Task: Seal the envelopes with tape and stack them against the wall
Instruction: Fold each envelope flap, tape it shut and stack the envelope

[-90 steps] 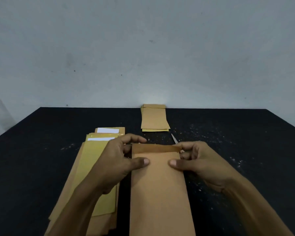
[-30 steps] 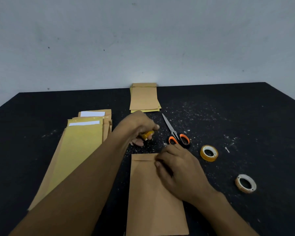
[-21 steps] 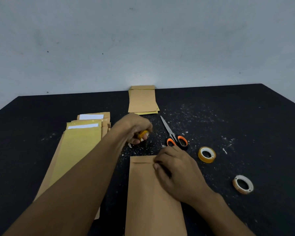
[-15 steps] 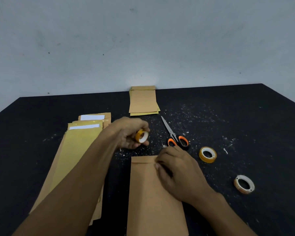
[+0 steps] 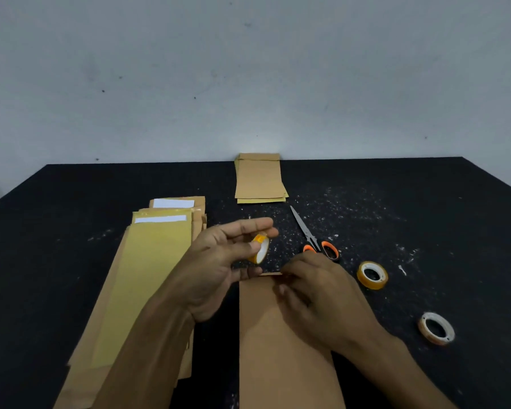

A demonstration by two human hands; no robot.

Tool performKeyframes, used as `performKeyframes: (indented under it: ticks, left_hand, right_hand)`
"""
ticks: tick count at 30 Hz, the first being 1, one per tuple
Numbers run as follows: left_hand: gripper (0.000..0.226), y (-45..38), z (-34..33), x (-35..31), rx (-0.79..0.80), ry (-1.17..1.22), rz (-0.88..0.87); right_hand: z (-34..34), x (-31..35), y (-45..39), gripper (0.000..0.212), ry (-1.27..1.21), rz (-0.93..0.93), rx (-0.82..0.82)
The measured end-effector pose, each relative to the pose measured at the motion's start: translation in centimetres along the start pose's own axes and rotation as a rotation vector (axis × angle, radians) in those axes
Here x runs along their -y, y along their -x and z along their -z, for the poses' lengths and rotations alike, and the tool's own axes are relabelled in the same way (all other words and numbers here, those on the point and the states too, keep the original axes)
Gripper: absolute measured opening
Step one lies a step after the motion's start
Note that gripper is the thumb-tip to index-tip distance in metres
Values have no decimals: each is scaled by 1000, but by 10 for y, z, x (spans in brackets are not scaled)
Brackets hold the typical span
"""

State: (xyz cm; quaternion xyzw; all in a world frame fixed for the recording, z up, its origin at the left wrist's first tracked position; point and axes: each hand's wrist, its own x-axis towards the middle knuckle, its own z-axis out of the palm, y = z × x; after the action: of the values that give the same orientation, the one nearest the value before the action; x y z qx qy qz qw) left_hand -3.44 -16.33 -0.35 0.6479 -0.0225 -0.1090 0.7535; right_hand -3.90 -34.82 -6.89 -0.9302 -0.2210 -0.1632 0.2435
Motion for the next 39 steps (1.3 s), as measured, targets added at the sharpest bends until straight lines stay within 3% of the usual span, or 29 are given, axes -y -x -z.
performKeyframes:
  ticks: [5, 11, 16, 22, 29, 34, 39]
  left_hand:
    - [30, 7, -5, 1, -23, 10, -54]
    - [45, 8, -5, 4, 20, 156, -89]
    - [49, 7, -5, 3, -21, 205, -199]
    - [51, 4, -8, -3, -57, 244, -336]
    - [56, 3, -11, -3, -211, 69, -449]
    - [56, 2, -15, -2, -360, 44, -519]
    - [59, 1, -19, -8, -390, -41, -605]
  right_hand:
    - [12, 19, -8, 27, -274, 14, -263]
    - [6, 30, -18, 18, -574, -49, -178]
    - [11, 40, -20, 26, -716, -109, -210]
    - [11, 52, -16, 30, -751, -162, -251]
    - [19, 55, -14, 14, -870, -198, -195]
    - [22, 62, -14, 23, -852, -198, -216]
    - [19, 60, -12, 45, -825, -269, -227]
